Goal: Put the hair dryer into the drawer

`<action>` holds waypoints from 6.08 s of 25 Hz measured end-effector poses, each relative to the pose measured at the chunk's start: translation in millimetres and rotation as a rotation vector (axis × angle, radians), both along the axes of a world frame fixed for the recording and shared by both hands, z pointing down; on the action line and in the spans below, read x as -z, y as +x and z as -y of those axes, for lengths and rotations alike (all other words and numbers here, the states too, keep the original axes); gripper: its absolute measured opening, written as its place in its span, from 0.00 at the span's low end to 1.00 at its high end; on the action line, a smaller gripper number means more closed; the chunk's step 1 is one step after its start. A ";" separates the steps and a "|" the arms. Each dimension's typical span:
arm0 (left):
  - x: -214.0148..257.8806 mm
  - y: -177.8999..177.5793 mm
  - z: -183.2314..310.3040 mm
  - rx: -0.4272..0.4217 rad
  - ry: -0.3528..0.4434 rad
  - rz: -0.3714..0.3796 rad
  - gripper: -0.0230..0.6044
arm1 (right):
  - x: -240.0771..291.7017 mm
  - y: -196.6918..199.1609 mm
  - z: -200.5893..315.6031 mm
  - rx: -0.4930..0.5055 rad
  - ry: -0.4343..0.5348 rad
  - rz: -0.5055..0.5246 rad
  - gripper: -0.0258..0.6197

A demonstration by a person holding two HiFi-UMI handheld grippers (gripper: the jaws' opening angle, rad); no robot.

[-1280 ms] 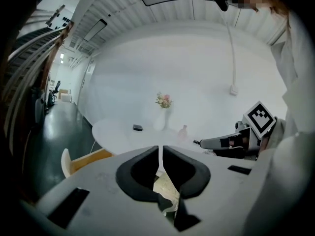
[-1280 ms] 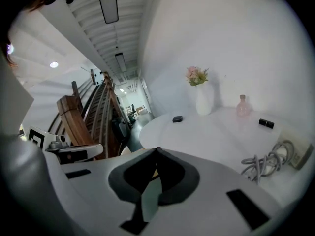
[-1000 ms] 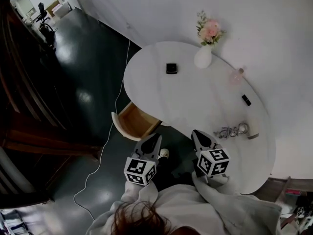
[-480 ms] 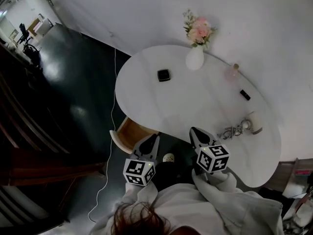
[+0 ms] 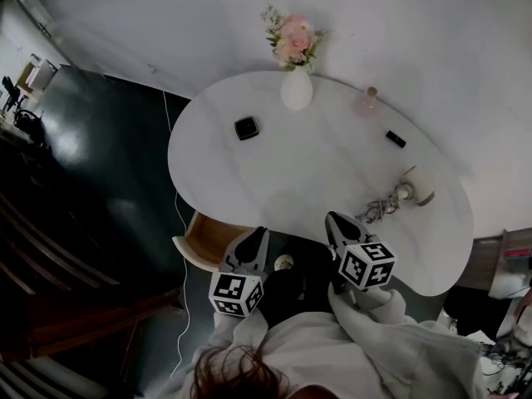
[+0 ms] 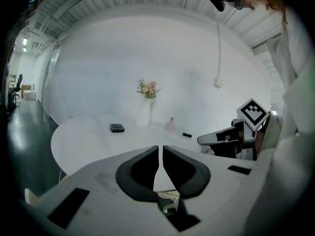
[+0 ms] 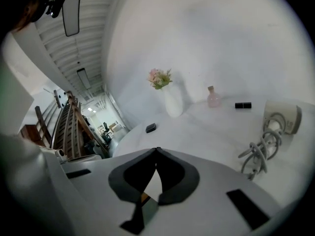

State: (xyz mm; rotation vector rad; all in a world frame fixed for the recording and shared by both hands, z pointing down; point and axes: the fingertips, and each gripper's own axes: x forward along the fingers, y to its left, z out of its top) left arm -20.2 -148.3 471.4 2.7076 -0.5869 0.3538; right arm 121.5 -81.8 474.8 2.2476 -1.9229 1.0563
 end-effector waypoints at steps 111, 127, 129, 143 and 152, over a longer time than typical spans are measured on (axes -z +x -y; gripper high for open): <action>-116.1 396.0 -192.7 -0.831 0.092 0.616 0.40 | -81.2 259.5 -232.3 -0.548 -0.120 0.205 0.12; -82.0 361.5 -155.7 -0.770 0.024 0.453 0.40 | -59.1 234.4 -204.0 -0.532 -0.132 0.140 0.12; -71.8 352.0 -142.1 -0.744 0.023 0.441 0.40 | -54.5 226.7 -190.4 -0.510 -0.126 0.134 0.12; -43.6 245.5 -37.6 -0.464 -0.025 0.371 0.39 | -45.7 160.9 -78.8 -0.256 -0.117 0.117 0.12; -44.8 151.9 14.1 -0.210 -0.056 0.354 0.39 | -44.7 105.1 -15.7 -0.037 -0.127 0.106 0.12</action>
